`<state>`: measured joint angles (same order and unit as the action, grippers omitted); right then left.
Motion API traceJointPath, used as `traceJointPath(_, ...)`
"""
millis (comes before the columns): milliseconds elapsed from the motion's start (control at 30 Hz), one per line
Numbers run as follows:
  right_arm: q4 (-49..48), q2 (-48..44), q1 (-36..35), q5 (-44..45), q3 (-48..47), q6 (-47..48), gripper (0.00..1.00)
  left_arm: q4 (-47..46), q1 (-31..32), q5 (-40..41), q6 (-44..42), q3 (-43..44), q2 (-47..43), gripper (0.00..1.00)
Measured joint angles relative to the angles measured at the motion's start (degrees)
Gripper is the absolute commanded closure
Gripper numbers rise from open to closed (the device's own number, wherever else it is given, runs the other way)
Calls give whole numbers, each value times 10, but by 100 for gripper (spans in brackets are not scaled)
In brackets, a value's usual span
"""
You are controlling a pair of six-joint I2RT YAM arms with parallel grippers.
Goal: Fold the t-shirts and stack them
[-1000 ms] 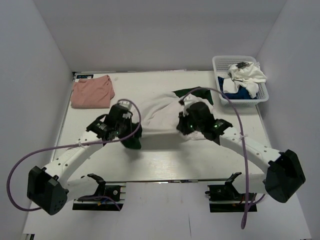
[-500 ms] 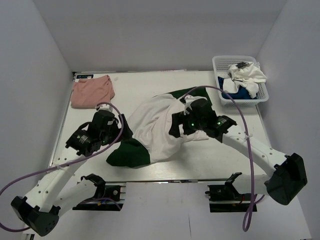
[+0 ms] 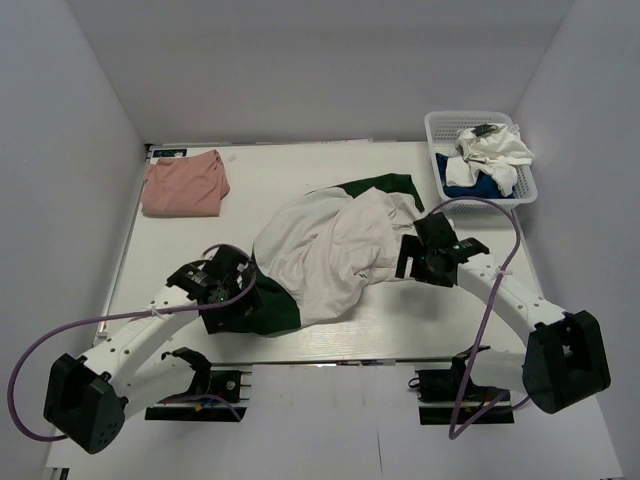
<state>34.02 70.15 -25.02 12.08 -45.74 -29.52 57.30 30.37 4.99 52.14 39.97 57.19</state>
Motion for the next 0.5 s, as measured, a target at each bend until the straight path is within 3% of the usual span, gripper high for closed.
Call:
traceJointPath(167,-23,23,40,-6,39,-15,13,14,-3,-13,78,-57,-1,0)
traceJointPath(367,-99,85,44,-12,38,-3,16,-16,-6,2,127,-68,0,0)
traceJointPath(400,-112,95,44,-17,38,0,16,-26,-6,4,130,-69,1,2)
traceJointPath(500,-143,125,44,-37,38,2,21,-61,-6,11,141,-82,12,22)
